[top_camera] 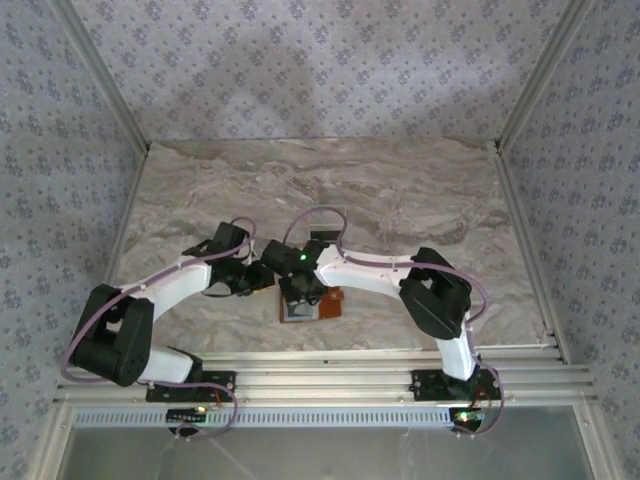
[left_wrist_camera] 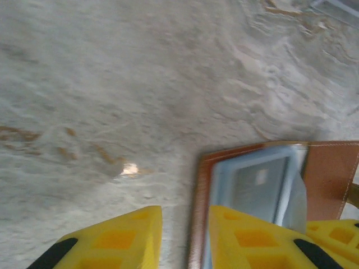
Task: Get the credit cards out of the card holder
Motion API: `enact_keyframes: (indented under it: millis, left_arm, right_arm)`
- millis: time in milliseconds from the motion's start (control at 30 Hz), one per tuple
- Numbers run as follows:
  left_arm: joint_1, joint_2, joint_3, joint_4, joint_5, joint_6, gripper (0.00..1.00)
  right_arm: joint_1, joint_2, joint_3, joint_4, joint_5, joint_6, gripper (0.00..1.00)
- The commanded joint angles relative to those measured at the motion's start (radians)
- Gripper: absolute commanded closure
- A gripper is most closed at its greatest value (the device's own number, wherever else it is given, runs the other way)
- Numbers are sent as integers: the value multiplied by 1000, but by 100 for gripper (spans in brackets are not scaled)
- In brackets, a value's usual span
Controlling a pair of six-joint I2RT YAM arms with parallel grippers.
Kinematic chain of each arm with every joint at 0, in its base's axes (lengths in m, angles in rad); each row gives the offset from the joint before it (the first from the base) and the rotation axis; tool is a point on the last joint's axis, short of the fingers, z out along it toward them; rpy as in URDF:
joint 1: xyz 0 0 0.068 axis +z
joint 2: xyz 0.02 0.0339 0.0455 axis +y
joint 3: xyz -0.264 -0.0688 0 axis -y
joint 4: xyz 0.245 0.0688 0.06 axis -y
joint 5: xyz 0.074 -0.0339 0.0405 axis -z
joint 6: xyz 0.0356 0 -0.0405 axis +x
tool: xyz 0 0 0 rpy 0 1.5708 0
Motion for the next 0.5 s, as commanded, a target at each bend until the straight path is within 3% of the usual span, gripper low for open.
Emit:
enact_keyframes:
  millis: [0,200,467]
  left_arm:
    - [-62,12,61,-12,10,-32,73]
    - [-136,109,96,2,10,-54,81]
    - [-161,280,134,-17,24,-16,82]
  right_arm:
    - [-8,-70,-53,72,-51,32,89]
    - [-32,-121,-139,85,-38,44,83]
    - [-59,-140,-187,27,9,31,78]
